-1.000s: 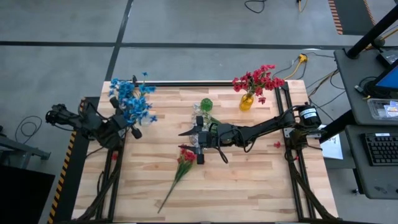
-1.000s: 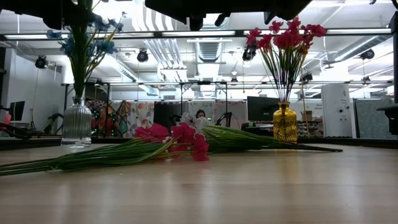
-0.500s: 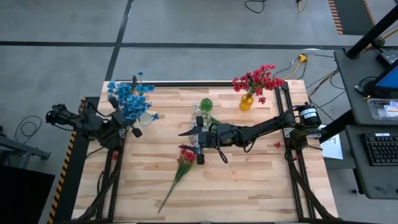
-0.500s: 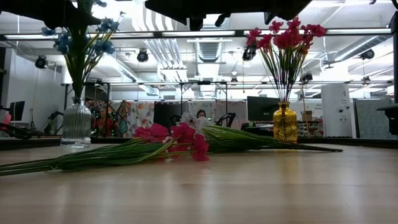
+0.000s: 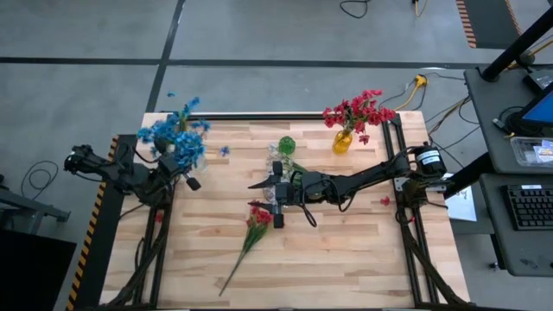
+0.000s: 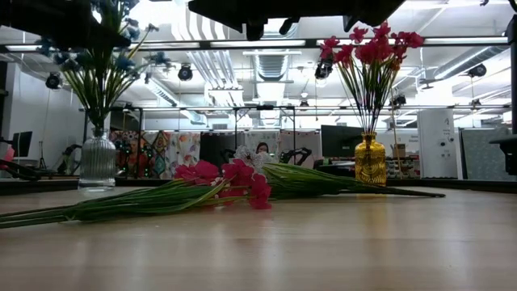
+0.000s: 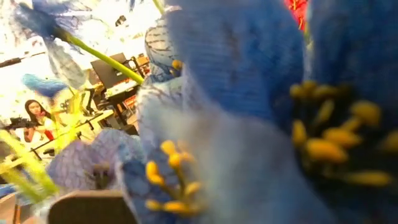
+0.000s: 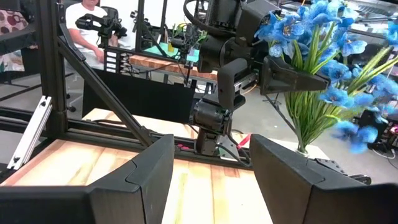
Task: Sort flowers into vase by color
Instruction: Put the blue flowers into the transparent vase
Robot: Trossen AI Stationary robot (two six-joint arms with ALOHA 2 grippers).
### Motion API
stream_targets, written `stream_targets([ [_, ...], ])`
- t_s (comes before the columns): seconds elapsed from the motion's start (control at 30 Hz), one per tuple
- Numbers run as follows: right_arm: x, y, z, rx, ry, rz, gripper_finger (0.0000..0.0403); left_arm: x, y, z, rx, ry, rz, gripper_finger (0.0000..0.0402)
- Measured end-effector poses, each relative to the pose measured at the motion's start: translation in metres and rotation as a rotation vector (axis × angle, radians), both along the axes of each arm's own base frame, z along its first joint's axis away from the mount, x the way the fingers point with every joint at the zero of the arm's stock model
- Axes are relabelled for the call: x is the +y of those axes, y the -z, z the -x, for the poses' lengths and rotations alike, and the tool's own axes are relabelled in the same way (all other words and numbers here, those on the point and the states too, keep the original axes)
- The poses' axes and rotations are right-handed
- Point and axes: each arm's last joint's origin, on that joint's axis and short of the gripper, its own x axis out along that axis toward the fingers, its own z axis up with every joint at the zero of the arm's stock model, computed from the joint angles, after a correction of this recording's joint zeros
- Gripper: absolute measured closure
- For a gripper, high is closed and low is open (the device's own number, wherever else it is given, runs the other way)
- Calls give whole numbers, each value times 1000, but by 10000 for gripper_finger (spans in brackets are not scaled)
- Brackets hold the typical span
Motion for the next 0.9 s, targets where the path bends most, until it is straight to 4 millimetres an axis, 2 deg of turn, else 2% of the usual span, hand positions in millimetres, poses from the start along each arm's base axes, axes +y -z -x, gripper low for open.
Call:
stream_targets([
  [0.37,0,0,0,0,0,10,199,1,-7,2,-41,-11,23,401],
  [0.57,-1,0,0,0,44,13,199,4,-20,7,-99,-106,66,401],
  [0.9,-3,1,1,24,81,24,200,6,-19,10,-158,-185,131,401],
])
